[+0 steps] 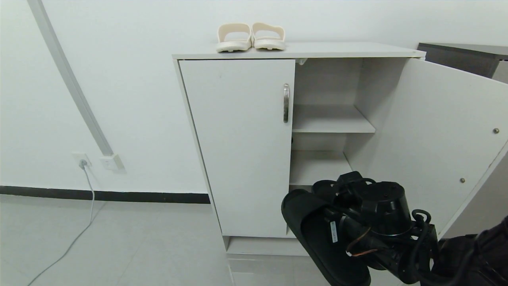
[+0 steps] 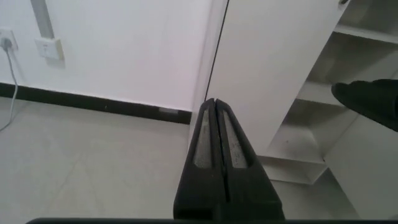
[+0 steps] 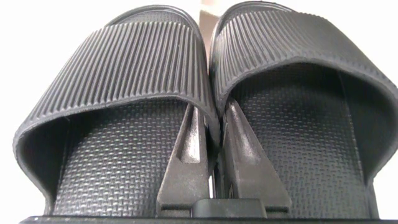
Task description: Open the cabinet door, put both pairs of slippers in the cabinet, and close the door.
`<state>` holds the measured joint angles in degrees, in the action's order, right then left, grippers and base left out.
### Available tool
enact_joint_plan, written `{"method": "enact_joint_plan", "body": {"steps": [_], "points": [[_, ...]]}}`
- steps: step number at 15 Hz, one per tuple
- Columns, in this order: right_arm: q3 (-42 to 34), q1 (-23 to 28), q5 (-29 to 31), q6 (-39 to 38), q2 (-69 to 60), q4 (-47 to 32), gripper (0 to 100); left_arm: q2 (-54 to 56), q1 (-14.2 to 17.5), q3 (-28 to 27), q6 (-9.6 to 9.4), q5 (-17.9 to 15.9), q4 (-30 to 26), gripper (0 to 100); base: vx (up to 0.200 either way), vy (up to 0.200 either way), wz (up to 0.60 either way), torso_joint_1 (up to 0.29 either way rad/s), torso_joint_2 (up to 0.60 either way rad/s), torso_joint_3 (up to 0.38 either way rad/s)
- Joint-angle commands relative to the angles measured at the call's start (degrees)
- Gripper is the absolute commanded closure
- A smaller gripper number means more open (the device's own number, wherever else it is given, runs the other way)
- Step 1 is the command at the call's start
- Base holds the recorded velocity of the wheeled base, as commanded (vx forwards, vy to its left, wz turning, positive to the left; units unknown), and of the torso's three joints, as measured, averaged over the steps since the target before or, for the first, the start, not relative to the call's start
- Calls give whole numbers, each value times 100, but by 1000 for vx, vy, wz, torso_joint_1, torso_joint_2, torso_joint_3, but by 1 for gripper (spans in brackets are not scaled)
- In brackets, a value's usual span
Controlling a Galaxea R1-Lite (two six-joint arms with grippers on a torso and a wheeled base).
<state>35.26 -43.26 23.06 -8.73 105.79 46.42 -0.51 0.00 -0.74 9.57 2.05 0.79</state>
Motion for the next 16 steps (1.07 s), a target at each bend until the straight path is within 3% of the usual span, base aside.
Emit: {"method": "enact_joint_plan", "body": {"steps": [1,2,3,4,6,7,10,13,16], "points": [[8,-24,5,12,21,7,100,51,0,-22,-17,6,-70,100,0,0,0,0,0,0],[16,-33,5,12,29,7,100,51,0,-31,-131,24,-114,100,0,0,0,0,0,0],[43,-51,14,29,47,7,100,51,0,39,-1045,173,-132,100,0,0,0,0,0,0],[43,-86,14,29,47,7,100,51,0,39,-1027,76,-132,100,0,0,0,0,0,0],[69,-94,190,20,65,42,100,42,0,57,-447,50,-97,100,0,0,0,0,0,0],[157,-94,427,3,135,51,100,51,0,57,-386,76,-97,100,0,0,0,0,0,0],[579,-94,945,-164,372,25,100,51,0,57,-377,85,-97,100,0,0,0,0,0,0],[1106,-182,1921,-243,662,16,100,42,0,57,-377,76,-97,100,0,0,0,0,0,0],[1361,-174,2062,-243,689,7,100,42,0,57,-377,68,-97,100,0,-200,0,4,2,1]]}}
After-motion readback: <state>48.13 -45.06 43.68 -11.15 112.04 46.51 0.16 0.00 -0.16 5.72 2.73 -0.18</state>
